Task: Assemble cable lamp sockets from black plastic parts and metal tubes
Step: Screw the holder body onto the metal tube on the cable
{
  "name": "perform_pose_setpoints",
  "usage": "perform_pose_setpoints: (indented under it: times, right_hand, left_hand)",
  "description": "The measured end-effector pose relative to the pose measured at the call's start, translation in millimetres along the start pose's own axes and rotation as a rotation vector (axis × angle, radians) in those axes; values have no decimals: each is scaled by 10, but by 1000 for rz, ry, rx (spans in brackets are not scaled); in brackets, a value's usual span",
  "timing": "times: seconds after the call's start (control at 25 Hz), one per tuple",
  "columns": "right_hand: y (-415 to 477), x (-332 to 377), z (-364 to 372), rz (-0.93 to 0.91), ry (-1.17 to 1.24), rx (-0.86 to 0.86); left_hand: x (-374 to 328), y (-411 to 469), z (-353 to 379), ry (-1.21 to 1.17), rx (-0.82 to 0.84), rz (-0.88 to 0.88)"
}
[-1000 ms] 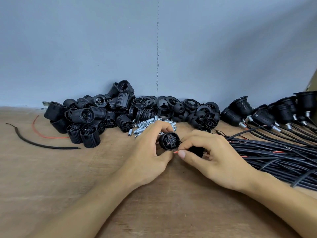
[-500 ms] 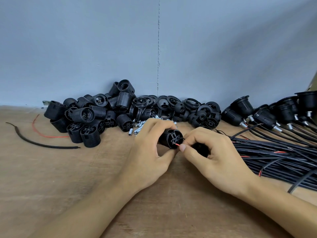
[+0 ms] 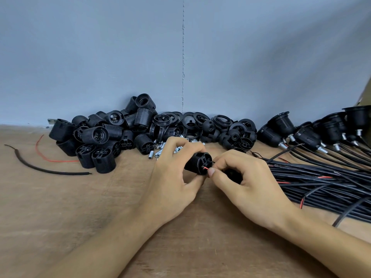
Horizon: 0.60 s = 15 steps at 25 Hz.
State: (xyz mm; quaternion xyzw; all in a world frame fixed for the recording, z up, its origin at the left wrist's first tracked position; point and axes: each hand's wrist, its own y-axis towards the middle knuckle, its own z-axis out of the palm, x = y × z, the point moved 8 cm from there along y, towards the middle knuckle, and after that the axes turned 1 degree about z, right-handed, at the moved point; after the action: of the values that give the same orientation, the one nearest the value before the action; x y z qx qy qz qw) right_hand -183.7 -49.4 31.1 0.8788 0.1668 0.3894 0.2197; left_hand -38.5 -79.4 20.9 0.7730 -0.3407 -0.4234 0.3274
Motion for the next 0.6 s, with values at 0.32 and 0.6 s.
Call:
perform_pose_setpoints:
  times: [0.32,0.6]
  right_hand:
    - [8,4,13,8,-2,4]
    - [8,1,16,13,-12,7]
  left_hand:
    - [-14,-5,9,67,10,16]
    - [-1,-19,29,103,31,17]
